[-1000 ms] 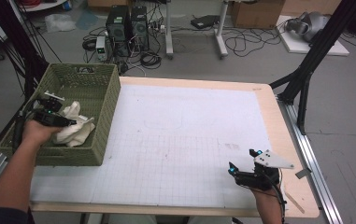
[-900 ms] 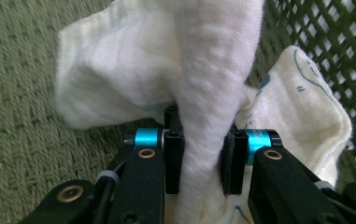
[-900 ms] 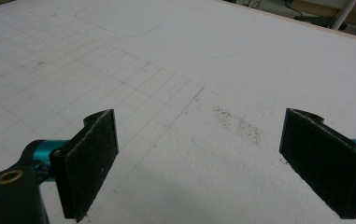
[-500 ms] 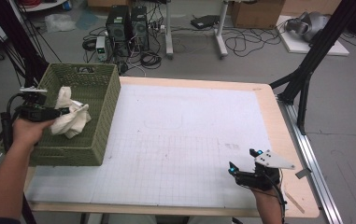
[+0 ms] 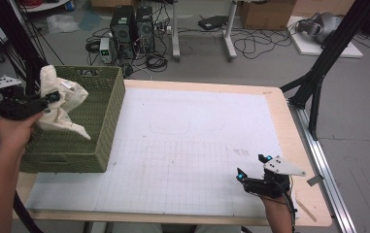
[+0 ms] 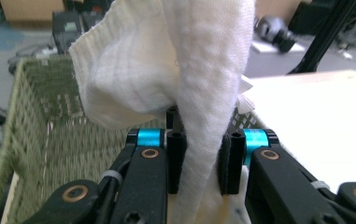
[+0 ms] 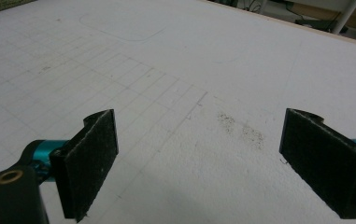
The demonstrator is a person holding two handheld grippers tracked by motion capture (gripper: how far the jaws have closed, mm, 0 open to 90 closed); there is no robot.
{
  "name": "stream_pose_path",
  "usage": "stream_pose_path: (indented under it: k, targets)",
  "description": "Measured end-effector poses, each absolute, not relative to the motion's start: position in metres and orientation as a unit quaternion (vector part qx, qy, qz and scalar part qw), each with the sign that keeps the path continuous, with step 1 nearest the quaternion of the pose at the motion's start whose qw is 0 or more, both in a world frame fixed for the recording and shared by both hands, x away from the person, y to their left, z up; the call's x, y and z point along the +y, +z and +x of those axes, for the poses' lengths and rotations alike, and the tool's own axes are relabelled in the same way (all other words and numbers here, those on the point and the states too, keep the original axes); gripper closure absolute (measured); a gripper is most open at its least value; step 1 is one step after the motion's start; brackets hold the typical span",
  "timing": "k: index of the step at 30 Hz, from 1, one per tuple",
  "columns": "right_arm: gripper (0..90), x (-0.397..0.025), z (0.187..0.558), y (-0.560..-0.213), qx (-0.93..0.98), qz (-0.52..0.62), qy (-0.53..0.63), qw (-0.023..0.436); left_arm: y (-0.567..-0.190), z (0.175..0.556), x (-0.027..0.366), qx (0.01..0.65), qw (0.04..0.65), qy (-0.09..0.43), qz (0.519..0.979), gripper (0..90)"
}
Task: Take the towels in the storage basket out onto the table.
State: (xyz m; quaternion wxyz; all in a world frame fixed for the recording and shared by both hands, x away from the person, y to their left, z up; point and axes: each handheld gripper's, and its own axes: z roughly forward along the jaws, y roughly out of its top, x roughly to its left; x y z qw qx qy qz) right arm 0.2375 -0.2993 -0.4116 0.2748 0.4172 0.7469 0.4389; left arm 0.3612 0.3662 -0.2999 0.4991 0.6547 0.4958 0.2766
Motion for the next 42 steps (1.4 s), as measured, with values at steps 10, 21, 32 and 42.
stream_pose_path:
  k: [10,21,32,42]
  targets:
    - [10.9,-0.299,0.238,-0.411,0.747,0.414,0.439,0.277,-0.269,0.351,0.359,0.46,0.53,0.298,0.647,77.3]
    - [10.9,-0.298,0.238,-0.41,0.748,0.413,0.44,0.277,-0.237,0.343,0.342,0.415,0.56,0.316,0.644,77.3]
    - [10.9,-0.298,0.237,-0.409,0.747,0.411,0.442,0.278,-0.222,0.338,0.312,0.364,0.593,0.307,0.649,77.3]
    - [10.9,-0.298,0.238,-0.409,0.747,0.412,0.442,0.278,-0.211,0.331,0.276,0.315,0.634,0.283,0.647,77.2]
